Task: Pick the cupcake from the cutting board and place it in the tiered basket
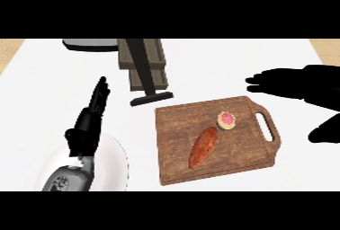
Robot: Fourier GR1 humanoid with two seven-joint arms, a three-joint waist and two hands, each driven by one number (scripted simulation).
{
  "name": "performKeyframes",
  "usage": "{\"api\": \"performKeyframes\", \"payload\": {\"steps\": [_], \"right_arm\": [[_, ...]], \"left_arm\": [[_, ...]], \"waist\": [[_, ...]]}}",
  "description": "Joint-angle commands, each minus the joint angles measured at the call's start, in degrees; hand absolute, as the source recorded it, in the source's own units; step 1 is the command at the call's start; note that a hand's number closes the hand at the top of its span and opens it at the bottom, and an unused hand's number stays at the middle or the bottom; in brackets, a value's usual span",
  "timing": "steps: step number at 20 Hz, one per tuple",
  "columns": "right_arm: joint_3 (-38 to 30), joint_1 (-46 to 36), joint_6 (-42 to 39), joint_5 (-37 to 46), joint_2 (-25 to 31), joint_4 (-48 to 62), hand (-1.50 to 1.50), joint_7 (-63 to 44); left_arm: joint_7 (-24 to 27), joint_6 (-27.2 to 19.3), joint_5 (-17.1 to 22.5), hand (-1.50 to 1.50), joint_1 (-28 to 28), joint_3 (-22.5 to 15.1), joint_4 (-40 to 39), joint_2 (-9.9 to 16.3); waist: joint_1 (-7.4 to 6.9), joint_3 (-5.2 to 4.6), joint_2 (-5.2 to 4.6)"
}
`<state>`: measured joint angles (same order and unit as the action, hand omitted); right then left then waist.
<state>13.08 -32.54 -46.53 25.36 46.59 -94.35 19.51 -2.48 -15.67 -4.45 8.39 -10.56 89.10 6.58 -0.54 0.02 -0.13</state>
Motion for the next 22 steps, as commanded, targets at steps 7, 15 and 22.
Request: {"api": "performKeyframes", "payload": {"steps": [7,15,22], "right_arm": [[6.47,-0.28,5.86,8.58,-0.55,1.57,-1.50,12.37],[5.30,0.08,10.63,15.71,-3.20,5.43,-1.50,13.40],[5.85,-2.27,16.27,21.30,-8.00,18.62,-1.50,16.84]], "left_arm": [[1.58,2.14,1.38,0.00,1.06,2.48,-2.87,-0.57],[2.57,3.40,0.73,0.00,2.09,4.71,-4.65,-0.60],[-0.51,2.57,-1.86,0.00,-1.84,2.30,2.87,-1.26]], "waist": [[0.12,-0.03,-0.02],[0.38,-0.04,0.06],[-0.29,-0.01,0.01]]}}
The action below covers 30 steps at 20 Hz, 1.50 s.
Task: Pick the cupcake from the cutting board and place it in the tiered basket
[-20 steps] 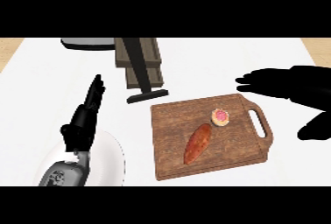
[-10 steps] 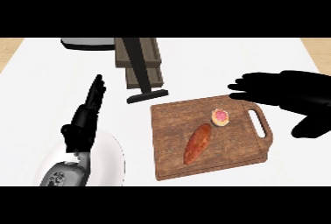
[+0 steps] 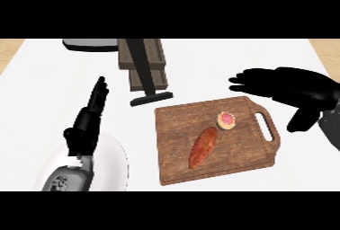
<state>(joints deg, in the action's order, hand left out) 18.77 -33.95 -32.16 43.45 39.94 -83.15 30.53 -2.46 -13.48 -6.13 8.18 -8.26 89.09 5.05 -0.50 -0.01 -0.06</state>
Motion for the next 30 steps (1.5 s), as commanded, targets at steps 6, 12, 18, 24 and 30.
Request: {"api": "performKeyframes", "payload": {"steps": [6,12,18,24,30], "right_arm": [[-0.12,-0.29,-0.63,3.87,-1.46,9.01,-1.50,7.78],[-0.19,-0.03,-1.26,4.56,-3.37,7.70,-1.50,8.48],[0.67,-2.78,-1.14,5.93,-5.81,12.53,-1.50,9.67],[2.10,-2.75,-2.37,6.57,-7.53,12.79,-1.50,7.68],[2.64,0.65,2.20,10.60,-9.13,13.85,-1.50,8.29]], "left_arm": [[1.88,1.80,0.47,0.00,2.05,2.39,-3.20,-0.02],[0.20,0.21,-2.40,0.00,1.03,0.99,-1.79,-1.32],[-3.03,1.82,-1.06,0.00,1.32,1.91,1.47,-0.91],[-1.38,-1.75,-5.17,0.00,-2.12,-2.02,3.52,-4.50],[1.26,2.78,-1.39,0.00,-3.73,1.15,2.90,-2.08]], "waist": [[0.04,0.01,-0.05],[0.32,0.00,0.07],[0.15,0.01,0.05],[-0.01,0.02,0.09],[0.03,0.01,0.03]]}}
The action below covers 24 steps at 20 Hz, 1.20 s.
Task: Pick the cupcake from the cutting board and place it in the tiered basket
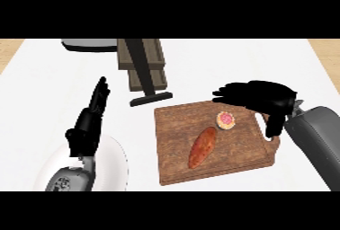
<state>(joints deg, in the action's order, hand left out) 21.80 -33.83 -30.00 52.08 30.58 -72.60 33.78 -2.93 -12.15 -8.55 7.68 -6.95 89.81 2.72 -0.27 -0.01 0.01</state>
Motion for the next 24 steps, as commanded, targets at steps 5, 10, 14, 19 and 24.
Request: {"api": "performKeyframes", "payload": {"steps": [5,10,14,19,24], "right_arm": [[0.60,-2.52,-1.34,4.30,-6.46,5.86,-1.50,0.49],[-2.80,-2.97,-2.19,4.57,-4.90,7.30,-1.50,4.15],[-1.05,-3.21,-2.88,6.17,-9.06,7.80,-1.50,1.18],[-1.90,0.79,1.70,7.50,-9.12,9.03,-1.50,4.09],[-5.15,-0.31,0.28,6.71,-8.55,11.28,-1.50,5.42]], "left_arm": [[3.39,0.81,0.13,0.00,1.25,1.43,-4.41,-0.70],[0.74,1.77,0.36,0.00,0.95,2.17,-1.71,-0.06],[1.66,3.82,1.95,0.00,0.63,3.64,-1.21,1.23],[0.95,1.58,-0.68,0.00,1.21,2.15,-2.76,-1.08],[-1.57,3.20,-0.19,0.00,-1.95,1.60,3.57,-0.13]], "waist": [[-0.19,0.00,-0.13],[-0.06,0.01,-0.04],[-0.09,0.00,-0.04],[0.13,0.01,-0.06],[-0.14,0.02,-0.01]]}}
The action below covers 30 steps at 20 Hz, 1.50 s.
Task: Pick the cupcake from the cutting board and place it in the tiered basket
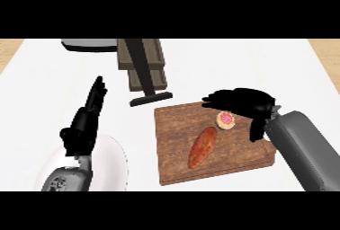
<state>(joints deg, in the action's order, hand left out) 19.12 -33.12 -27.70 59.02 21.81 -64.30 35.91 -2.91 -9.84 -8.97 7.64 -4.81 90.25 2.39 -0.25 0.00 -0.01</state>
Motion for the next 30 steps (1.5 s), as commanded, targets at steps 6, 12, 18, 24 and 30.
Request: {"api": "performKeyframes", "payload": {"steps": [6,12,18,24,30], "right_arm": [[-3.66,-1.33,7.65,1.21,-4.78,7.48,1.50,4.33],[0.79,0.72,9.62,7.65,-12.66,-2.09,1.50,-10.97],[0.99,-8.23,-2.62,16.03,-21.44,1.06,1.50,-39.84],[0.14,-17.48,-10.74,11.52,-21.73,-4.42,1.50,-62.59],[0.19,-29.35,-15.04,4.67,-21.79,-8.67,1.50,-82.71]], "left_arm": [[-1.07,-1.42,-1.74,0.00,-2.63,-2.35,2.06,-1.45],[0.30,1.64,1.74,0.00,-2.40,0.66,0.75,0.62],[-0.87,0.34,-0.09,0.00,-0.26,0.27,-0.91,0.35],[-0.63,0.60,-0.39,0.00,1.29,-0.95,-2.32,-0.69],[-0.86,1.88,-0.70,0.00,2.64,-2.57,-3.04,-0.98]], "waist": [[-0.38,0.02,-0.05],[0.33,-0.08,0.36],[0.14,-0.91,2.37],[-2.14,-0.38,1.60],[-4.66,-0.32,1.35]]}}
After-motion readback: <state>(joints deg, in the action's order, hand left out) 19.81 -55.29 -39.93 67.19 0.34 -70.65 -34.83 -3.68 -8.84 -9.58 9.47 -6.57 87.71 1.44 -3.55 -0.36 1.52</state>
